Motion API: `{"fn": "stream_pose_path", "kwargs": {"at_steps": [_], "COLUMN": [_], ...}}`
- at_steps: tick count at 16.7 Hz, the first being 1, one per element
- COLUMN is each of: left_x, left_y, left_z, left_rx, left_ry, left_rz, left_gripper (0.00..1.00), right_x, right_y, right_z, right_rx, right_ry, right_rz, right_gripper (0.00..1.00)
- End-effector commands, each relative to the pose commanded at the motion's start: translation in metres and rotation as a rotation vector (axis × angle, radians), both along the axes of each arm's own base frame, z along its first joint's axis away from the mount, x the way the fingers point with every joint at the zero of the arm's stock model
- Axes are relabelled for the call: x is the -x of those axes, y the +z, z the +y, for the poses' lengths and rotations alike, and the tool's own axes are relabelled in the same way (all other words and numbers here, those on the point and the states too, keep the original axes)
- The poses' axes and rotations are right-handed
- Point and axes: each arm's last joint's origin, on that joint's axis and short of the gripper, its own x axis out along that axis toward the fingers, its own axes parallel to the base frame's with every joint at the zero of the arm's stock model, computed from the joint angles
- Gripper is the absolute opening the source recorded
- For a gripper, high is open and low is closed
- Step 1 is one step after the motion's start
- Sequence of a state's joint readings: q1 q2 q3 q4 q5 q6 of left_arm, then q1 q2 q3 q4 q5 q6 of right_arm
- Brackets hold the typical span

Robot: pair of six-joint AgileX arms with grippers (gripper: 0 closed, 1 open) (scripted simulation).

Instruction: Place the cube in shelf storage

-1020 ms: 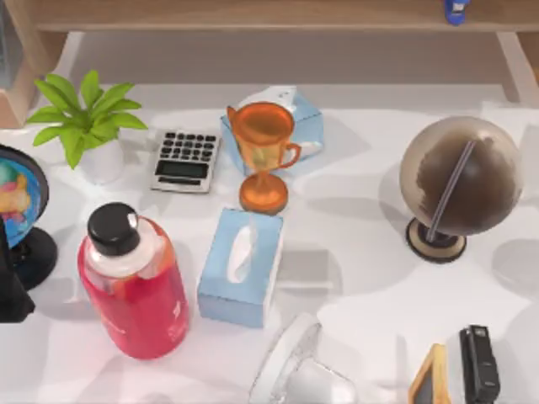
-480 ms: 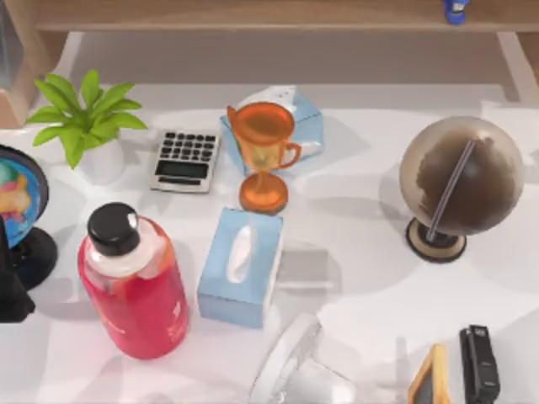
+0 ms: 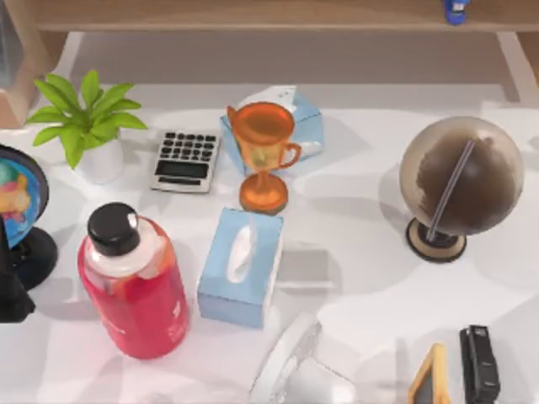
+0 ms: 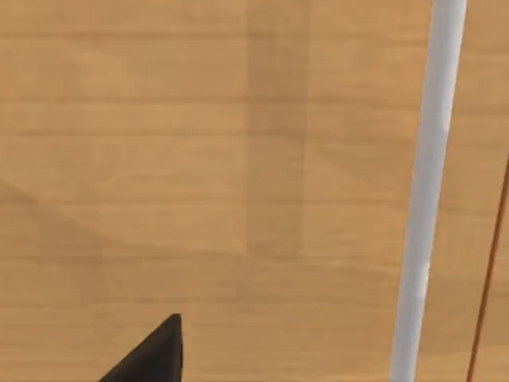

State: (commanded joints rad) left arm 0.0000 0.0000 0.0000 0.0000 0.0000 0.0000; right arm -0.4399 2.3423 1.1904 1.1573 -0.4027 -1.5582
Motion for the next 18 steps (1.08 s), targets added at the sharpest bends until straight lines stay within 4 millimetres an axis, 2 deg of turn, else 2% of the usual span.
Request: {"fn": "stream_pose_path", "kwargs": {"at_steps": [5,18], "left_x": [0.0,0.0], "left_y": [0.0,0.0], "left_z": [0.0,0.0], "left_rx": [0.0,0.0], "left_ry": [0.0,0.0], "left_rz": [0.0,0.0], "left_gripper": [1.0,1.0], "right_x": [-0.005,-0.005], "right_y": [-0.0001,-0.0001], "right_z": [-0.0002,-0.0002], "right_rx": [0.0,0.0], "right_ry": [0.0,0.0], "right_rz": [0.0,0.0], "right_gripper": [1.0,0.02]}}
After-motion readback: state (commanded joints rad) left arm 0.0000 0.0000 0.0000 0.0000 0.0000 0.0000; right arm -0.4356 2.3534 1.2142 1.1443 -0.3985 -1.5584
